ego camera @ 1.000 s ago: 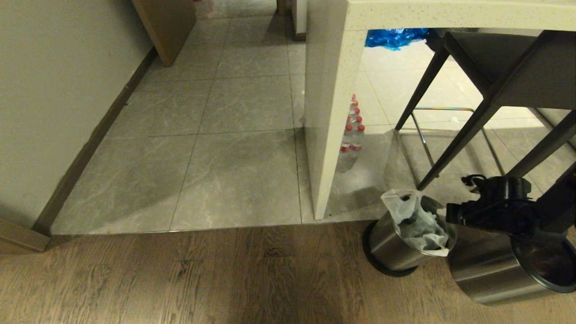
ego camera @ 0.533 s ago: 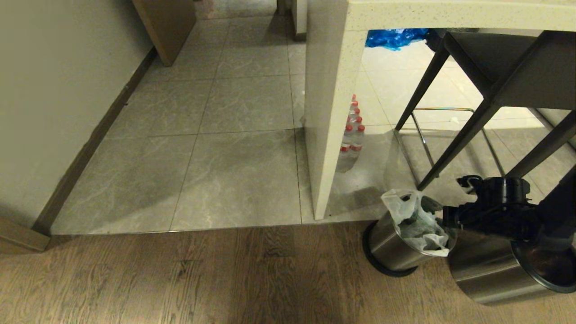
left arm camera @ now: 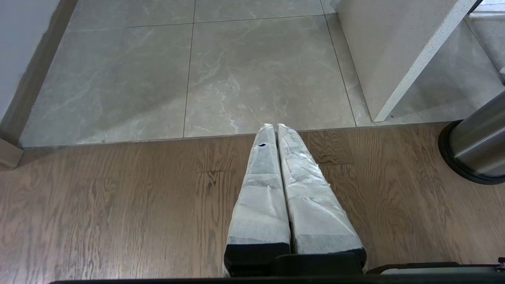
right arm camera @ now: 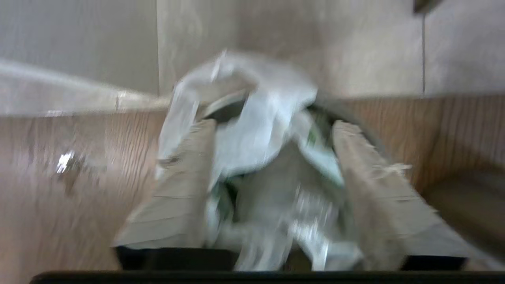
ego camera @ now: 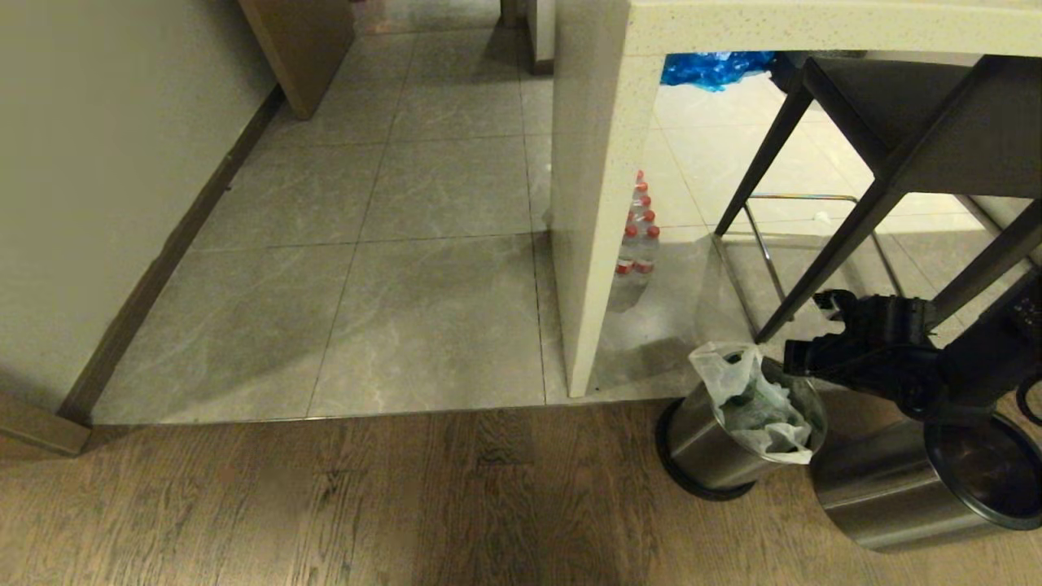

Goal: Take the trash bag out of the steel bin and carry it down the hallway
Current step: Pick up the trash bag

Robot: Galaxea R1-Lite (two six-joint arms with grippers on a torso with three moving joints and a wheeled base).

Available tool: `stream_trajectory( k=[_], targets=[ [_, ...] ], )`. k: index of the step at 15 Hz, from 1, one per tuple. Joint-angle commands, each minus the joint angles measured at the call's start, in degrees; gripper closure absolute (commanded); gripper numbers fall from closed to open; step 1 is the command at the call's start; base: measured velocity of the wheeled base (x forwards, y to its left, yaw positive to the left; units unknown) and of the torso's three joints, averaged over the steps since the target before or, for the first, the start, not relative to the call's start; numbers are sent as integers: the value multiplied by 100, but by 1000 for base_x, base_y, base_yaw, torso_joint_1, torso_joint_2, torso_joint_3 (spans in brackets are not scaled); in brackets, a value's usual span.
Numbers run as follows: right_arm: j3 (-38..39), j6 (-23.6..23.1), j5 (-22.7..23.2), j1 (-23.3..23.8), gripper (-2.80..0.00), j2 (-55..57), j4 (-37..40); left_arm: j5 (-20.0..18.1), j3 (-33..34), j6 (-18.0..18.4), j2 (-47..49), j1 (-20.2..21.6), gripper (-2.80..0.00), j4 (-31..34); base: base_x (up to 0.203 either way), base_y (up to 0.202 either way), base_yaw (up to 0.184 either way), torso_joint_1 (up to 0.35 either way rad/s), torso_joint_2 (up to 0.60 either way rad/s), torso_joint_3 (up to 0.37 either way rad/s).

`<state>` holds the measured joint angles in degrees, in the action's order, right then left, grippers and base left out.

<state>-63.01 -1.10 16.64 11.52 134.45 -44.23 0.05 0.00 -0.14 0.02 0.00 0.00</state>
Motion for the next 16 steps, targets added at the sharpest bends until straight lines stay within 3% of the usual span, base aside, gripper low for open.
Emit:
stream_trajectory(
  k=[1, 10, 16],
  targets=[
    [-373, 4, 4, 7, -280, 414, -39, 4, 0, -4, -2, 0, 0, 0, 0, 0, 0, 0, 0, 0],
    [-1712, 219, 23, -28, -280, 1555, -92, 4, 0, -4, -2, 0, 0, 0, 0, 0, 0, 0, 0, 0],
    [-2090, 403, 41, -156, -280, 1802, -84, 4, 0, -4, -2, 0, 0, 0, 0, 0, 0, 0, 0, 0]
  ],
)
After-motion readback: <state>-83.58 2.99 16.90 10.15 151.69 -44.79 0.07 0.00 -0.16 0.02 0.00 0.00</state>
